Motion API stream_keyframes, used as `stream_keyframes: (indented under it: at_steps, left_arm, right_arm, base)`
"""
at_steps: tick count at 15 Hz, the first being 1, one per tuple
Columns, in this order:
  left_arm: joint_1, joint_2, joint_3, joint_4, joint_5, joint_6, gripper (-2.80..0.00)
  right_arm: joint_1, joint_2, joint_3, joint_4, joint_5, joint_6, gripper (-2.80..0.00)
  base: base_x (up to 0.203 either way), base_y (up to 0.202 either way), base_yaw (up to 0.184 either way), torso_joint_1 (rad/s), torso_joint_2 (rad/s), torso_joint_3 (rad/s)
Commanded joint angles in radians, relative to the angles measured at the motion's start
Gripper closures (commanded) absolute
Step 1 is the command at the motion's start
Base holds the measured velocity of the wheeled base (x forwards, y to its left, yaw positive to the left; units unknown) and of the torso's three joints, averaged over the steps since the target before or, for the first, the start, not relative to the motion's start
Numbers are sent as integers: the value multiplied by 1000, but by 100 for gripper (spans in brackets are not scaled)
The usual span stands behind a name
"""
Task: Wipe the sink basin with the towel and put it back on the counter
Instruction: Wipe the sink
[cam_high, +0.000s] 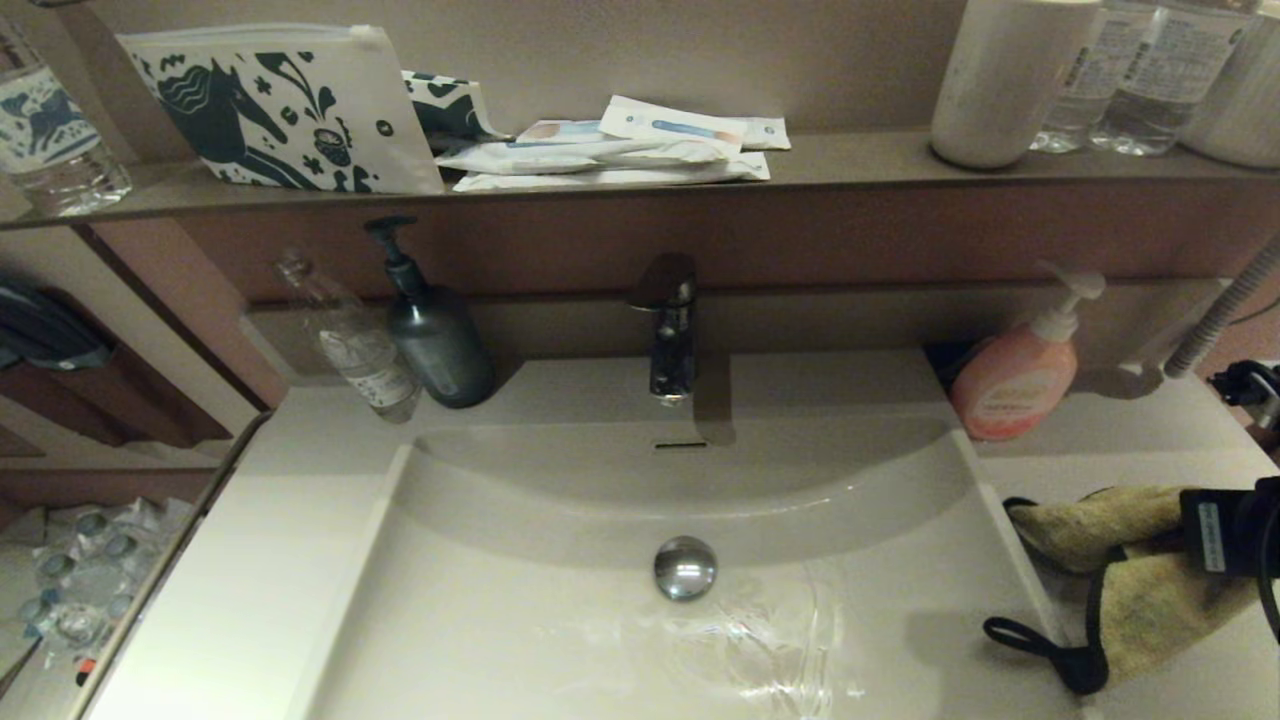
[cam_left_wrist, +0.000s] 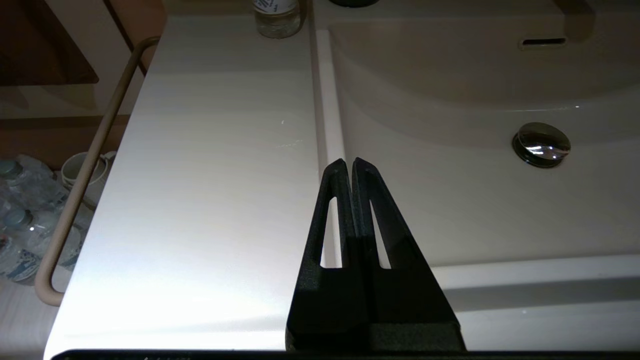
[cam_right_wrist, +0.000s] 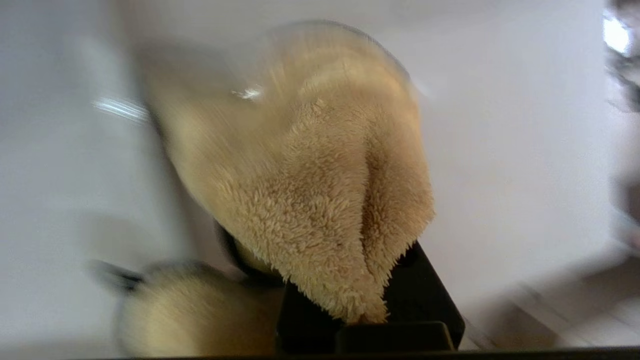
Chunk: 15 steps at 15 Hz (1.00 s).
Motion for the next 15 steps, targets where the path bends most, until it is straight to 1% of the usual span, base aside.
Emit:
stream_keyframes:
  at_steps: [1, 2, 3, 4, 5, 6, 7, 8, 9, 12, 13, 15]
  left_arm:
    - [0, 1, 0, 0, 0, 0, 0]
    - [0, 1, 0, 0, 0, 0, 0]
    - [0, 1, 0, 0, 0, 0, 0]
    - [0, 1, 0, 0, -1, 0, 0]
    - [0, 1, 0, 0, 0, 0, 0]
    - [0, 1, 0, 0, 0, 0, 0]
    - [0, 1, 0, 0, 0, 0, 0]
    - [0, 1, 0, 0, 0, 0, 0]
    - [0, 1, 0, 0, -1, 0, 0]
    - [0, 1, 0, 0, 0, 0, 0]
    - [0, 1, 0, 0, 0, 0, 0]
    - [0, 1, 0, 0, -1, 0, 0]
  right_arm:
    - [-99, 19, 20, 7, 3, -61, 0]
    - [-152, 41, 25, 2, 13, -89, 0]
    - [-202, 75, 26, -35, 21, -106, 0]
    - [-240, 114, 24, -114, 26, -122, 0]
    - [-266, 150, 22, -202, 27, -131, 0]
    - [-277, 176, 22, -261, 28, -135, 0]
    - [-277, 181, 26, -275, 30, -137, 0]
    - [-259, 179, 36, -274, 30, -130, 0]
    - [-209, 177, 54, -276, 29, -112, 0]
    - [-46, 169, 119, -270, 25, 24, 0]
    - [-18, 168, 171, -271, 24, 40, 0]
    - [0, 164, 271, -293, 32, 56, 0]
  base:
    - [0, 0, 0, 0, 0, 0]
    - [0, 0, 0, 0, 0, 0]
    - [0, 0, 0, 0, 0, 0]
    - [0, 0, 0, 0, 0, 0]
    - [0, 0, 0, 0, 0, 0]
    - [0, 0, 0, 0, 0, 0]
    - [0, 0, 0, 0, 0, 0]
    - [0, 0, 0, 0, 0, 0]
    - [0, 0, 0, 0, 0, 0]
    - [0, 0, 0, 0, 0, 0]
    - [0, 0, 0, 0, 0, 0]
    - [0, 0, 0, 0, 0, 0]
